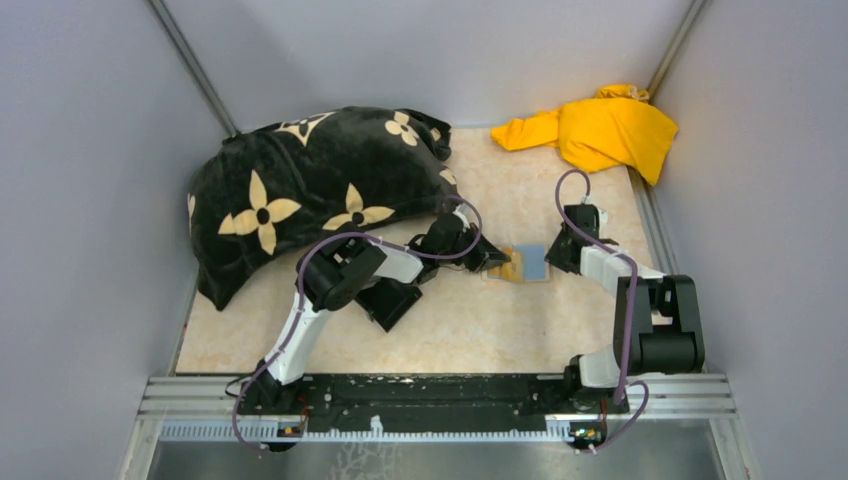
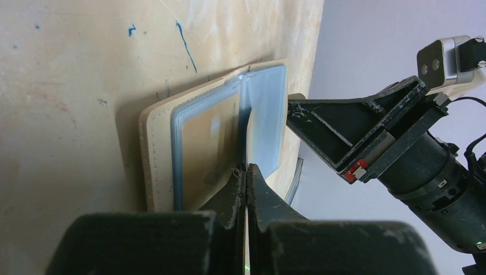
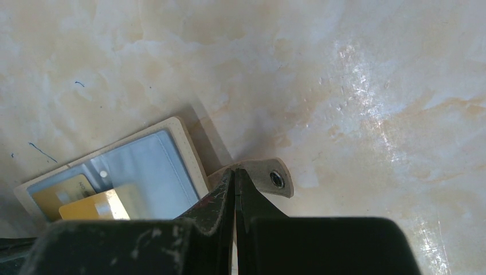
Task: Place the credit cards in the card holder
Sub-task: Insert the credit card into the card holder.
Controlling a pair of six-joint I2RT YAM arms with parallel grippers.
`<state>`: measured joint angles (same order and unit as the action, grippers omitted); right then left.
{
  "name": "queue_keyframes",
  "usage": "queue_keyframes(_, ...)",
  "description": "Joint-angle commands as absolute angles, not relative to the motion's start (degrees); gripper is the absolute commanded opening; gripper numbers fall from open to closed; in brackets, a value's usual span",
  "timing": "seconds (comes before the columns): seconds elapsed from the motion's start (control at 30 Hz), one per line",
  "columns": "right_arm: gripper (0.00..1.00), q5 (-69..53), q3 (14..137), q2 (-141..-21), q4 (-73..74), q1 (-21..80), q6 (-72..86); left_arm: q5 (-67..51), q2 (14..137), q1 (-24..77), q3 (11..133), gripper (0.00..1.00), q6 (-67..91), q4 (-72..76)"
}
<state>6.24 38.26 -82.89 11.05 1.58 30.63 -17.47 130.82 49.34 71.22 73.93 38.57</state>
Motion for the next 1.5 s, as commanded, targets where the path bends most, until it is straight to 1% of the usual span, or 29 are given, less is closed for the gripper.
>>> queue_keyframes(0.0, 0.0, 3.6, 35.3, -87.1, 10.6, 1.2, 31.2, -17.0, 131.4, 49.6, 72.4, 0.0, 74.2, 40.7)
queue_keyframes(0.47, 0.0, 2.6, 35.6, -88.3, 10.5, 1.2, 30.9, -10.3, 132.2, 49.6, 70.3, 0.0, 74.0, 46.2)
queue_keyframes(1.0, 0.0, 1.8, 36.1, -89.8, 10.3, 2.3, 30.7, -10.2, 134.7, 50.7, 71.2, 0.0, 74.1, 48.3)
queue_keyframes(1.3, 0.0, 1.5, 36.4, -89.9, 10.6, 2.6, 30.7, -11.5, 135.1, 52.6, 72.7, 0.0, 71.3, 43.6)
queue_keyframes(1.33, 0.0, 1.4, 36.4, -89.7, 10.6, 2.7, 30.8, -11.3, 135.0, 53.0, 72.7, 0.03, 71.0, 42.9)
queue_keyframes(1.37, 0.0, 1.4, 36.3, -89.7, 10.7, 2.7, 30.6, -11.1, 134.9, 53.2, 72.5, 0.09, 70.9, 42.4)
queue_keyframes(1.47, 0.0, 1.4, 36.3, -89.6, 10.9, 2.8, 30.5, -10.6, 134.2, 53.8, 72.2, 0.22, 70.4, 39.9)
